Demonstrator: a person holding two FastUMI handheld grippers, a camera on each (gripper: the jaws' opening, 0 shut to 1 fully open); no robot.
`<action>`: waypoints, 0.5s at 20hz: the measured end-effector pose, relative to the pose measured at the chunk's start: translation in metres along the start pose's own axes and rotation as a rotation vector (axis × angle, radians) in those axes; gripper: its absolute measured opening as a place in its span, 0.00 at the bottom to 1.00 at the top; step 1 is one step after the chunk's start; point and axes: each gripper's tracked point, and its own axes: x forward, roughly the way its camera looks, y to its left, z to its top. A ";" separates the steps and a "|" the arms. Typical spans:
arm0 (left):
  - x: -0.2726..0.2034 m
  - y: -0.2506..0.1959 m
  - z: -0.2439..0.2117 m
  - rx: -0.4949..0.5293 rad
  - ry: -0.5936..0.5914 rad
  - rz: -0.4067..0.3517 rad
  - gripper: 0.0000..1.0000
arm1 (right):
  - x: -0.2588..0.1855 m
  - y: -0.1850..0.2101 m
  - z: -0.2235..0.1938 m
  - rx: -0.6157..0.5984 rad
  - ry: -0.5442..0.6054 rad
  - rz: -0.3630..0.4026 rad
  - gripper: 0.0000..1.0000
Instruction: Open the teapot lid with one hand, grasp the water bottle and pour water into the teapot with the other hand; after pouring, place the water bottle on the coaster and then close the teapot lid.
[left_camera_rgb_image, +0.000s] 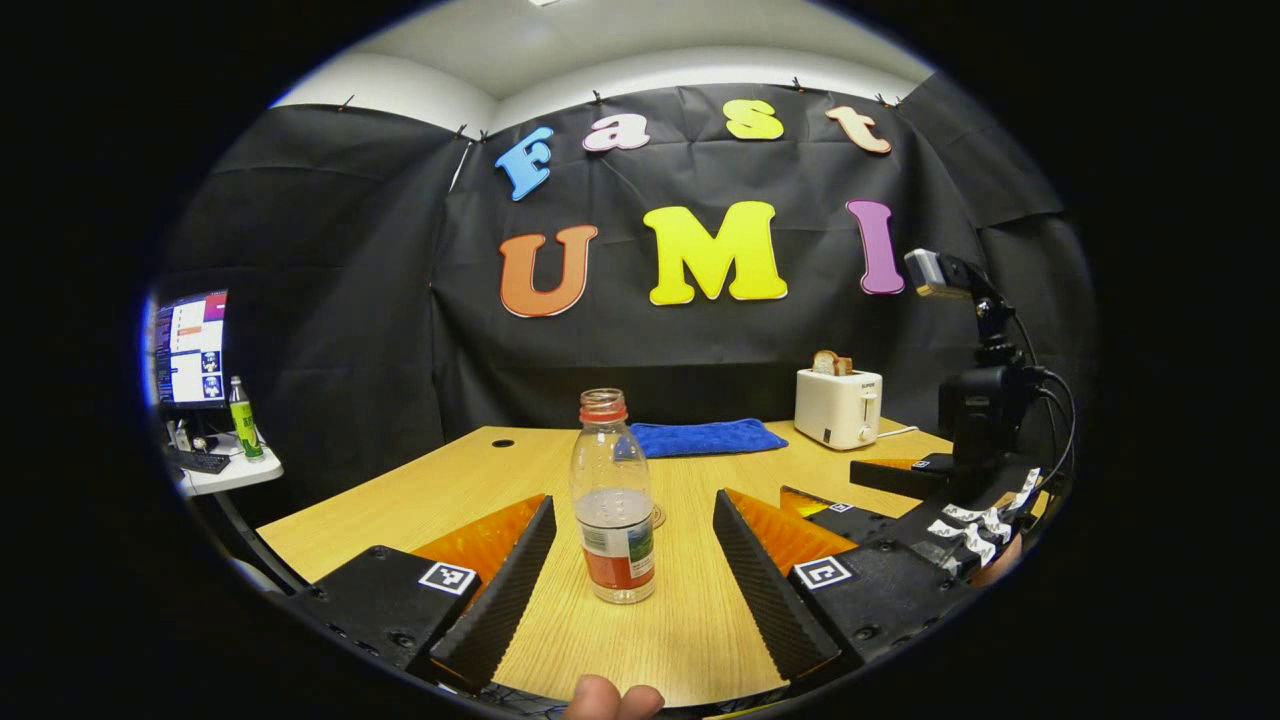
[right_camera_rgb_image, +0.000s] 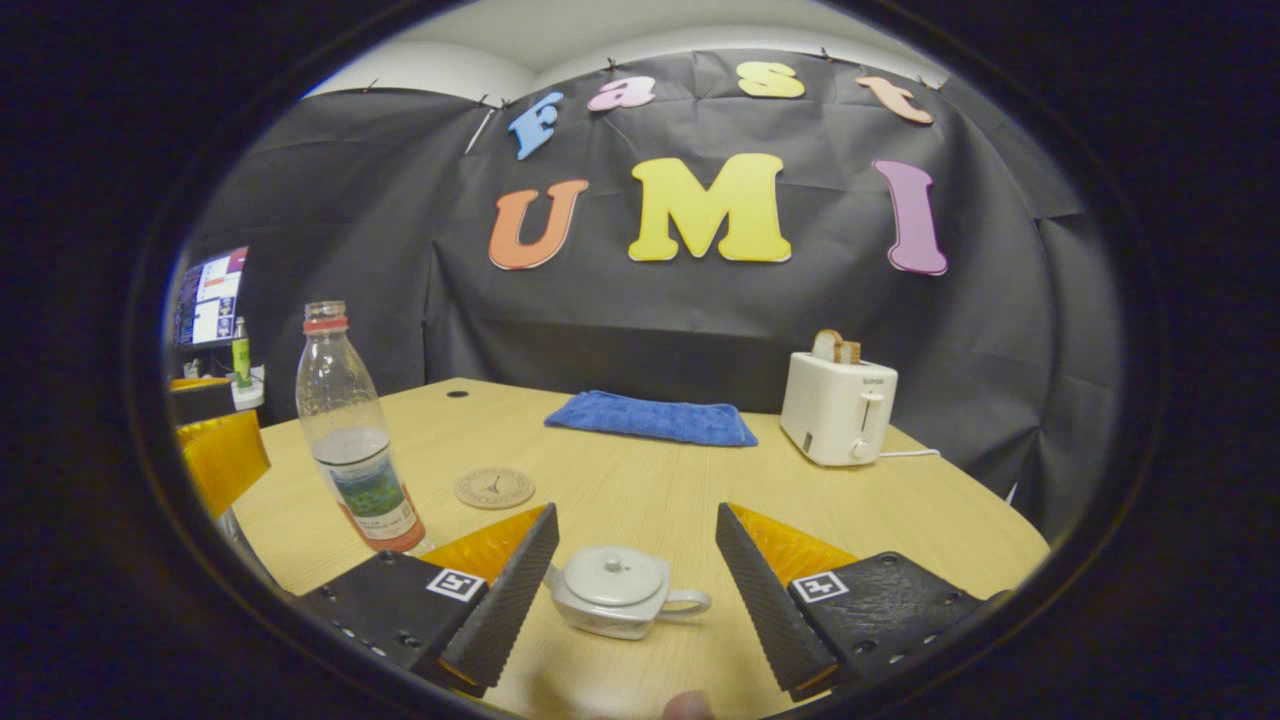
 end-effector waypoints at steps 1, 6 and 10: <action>0.001 0.003 -0.001 -0.004 0.005 0.006 0.99 | 0.002 0.001 0.000 0.001 0.004 0.000 0.98; 0.003 0.017 -0.005 -0.021 0.017 0.024 0.99 | 0.015 0.006 -0.007 -0.020 0.032 0.005 0.58; 0.003 0.016 -0.006 -0.028 0.027 0.028 0.99 | 0.019 0.011 -0.016 -0.030 0.067 0.010 0.16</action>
